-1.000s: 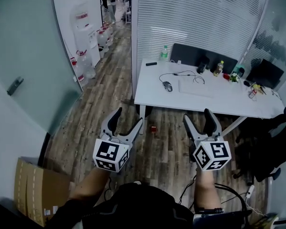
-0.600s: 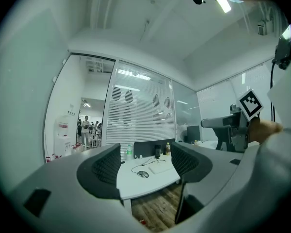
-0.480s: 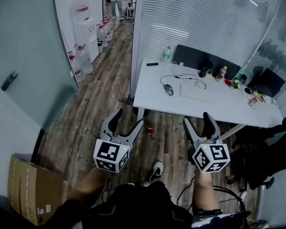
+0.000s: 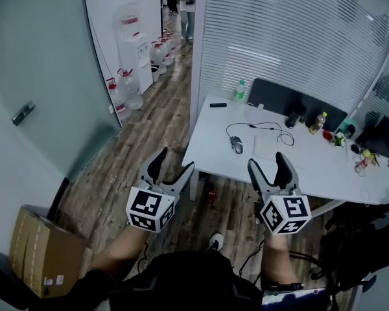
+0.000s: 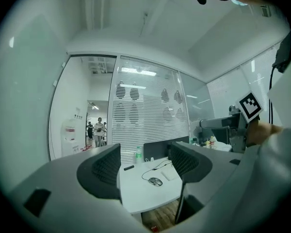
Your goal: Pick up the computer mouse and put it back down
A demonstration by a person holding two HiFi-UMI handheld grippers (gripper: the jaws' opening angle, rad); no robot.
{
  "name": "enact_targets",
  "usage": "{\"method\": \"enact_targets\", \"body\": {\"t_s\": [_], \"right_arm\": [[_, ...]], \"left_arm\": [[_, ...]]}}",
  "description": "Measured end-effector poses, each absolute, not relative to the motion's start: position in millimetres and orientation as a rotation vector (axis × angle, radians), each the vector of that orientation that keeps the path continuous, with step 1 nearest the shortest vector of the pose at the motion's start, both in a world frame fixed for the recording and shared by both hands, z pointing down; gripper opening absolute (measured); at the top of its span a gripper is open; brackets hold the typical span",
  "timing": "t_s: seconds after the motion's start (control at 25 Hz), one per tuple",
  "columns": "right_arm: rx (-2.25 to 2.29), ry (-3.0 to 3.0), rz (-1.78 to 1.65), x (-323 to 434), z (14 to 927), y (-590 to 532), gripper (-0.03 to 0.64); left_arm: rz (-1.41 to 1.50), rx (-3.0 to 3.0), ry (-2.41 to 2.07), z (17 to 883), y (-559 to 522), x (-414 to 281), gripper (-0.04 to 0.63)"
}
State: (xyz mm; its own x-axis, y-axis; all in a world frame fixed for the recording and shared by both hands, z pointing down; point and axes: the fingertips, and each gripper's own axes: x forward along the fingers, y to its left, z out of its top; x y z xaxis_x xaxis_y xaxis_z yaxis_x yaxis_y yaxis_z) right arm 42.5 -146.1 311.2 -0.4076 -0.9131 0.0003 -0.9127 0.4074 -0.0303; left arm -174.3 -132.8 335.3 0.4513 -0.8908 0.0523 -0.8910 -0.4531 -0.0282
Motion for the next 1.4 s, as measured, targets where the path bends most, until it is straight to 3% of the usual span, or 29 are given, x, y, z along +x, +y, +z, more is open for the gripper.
{"method": "enact_targets", "body": {"t_s": [0.72, 1.4], "right_arm": [[-1.591, 2.696, -0.063, 141, 321, -296, 0.353], [-1.771, 2.754, -0.221, 109, 397, -408, 0.353]], "left_arm": [[0.175, 2.639, -1.688, 341, -281, -52, 0.325], [0.247, 2.555, -1.586, 411, -398, -101, 0.325]]}}
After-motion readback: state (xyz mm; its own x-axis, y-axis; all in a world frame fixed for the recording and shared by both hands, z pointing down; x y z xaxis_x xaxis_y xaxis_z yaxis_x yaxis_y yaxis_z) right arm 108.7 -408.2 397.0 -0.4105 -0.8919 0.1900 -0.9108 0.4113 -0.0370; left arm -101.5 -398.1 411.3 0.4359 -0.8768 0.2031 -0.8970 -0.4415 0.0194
